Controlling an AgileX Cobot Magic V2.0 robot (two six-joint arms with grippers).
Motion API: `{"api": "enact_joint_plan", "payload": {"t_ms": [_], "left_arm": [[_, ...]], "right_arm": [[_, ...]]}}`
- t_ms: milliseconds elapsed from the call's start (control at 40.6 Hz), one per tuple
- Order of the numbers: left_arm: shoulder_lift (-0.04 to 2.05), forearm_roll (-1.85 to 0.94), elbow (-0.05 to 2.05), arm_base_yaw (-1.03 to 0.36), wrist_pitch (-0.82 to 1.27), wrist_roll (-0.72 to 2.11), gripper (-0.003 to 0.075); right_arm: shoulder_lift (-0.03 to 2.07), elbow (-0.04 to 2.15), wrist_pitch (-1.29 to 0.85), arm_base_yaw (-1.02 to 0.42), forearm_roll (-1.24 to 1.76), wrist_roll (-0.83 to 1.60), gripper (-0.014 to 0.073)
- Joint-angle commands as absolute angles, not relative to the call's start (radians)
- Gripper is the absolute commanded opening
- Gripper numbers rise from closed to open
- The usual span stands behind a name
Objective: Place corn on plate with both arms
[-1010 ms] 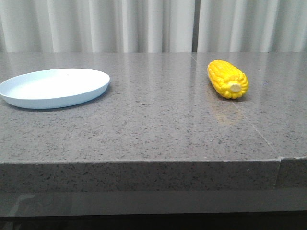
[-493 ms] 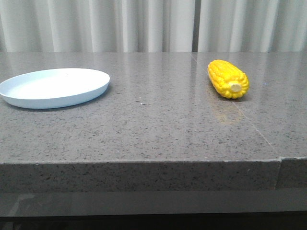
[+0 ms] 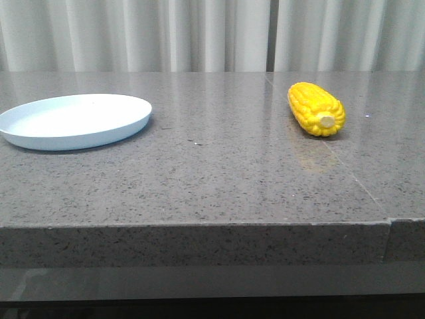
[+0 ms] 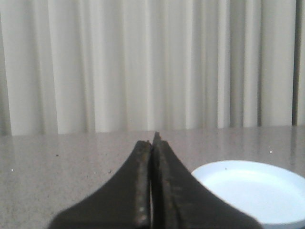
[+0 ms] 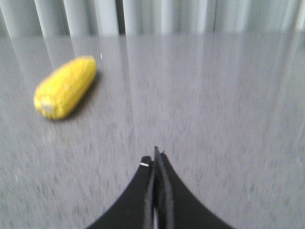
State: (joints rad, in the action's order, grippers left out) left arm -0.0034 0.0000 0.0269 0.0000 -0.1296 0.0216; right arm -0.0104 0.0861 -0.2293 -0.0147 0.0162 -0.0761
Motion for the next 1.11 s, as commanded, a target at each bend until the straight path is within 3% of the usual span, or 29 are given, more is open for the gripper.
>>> {"api": "enact_joint_plan", "payload": {"t_ms": [0,172,320,493,714,813,985,1084], "left_arm": [[-0.018,-0.013,0.14,0.001,-0.167,0.02,-0.002],[0.055,0.0,0.371,0.001,0.111,0.02,-0.002],[0.201,0.0,0.497,0.001,0.226,0.02,-0.002],[0.349,0.0,0.541,0.001,0.236,0.022,-0.002],[0.369,0.0,0.541,0.001,0.23,0.022,0.0009],[0.369,0.0,0.541,0.001,0.232,0.022,0.0152],[0.369,0.0,0.541,0.001,0.232,0.022,0.0531],[0.369,0.0,0.541,0.001,0.232,0.022,0.0624]], "right_arm": [[-0.022,0.216,-0.204,-0.009,0.02,-0.075,-0.0121],[0.061,0.421,-0.359,-0.009,0.021,-0.076,-0.0121],[0.238,0.563,-0.411,-0.009,0.023,-0.076,-0.0121],[0.401,0.633,-0.399,-0.009,0.023,-0.076,-0.0121],[0.424,0.637,-0.39,-0.009,0.023,-0.076,-0.0092],[0.424,0.637,-0.391,-0.009,0.023,-0.076,0.0044],[0.424,0.637,-0.395,-0.009,0.023,-0.076,0.0395],[0.424,0.637,-0.395,-0.009,0.023,-0.076,0.0527]]}}
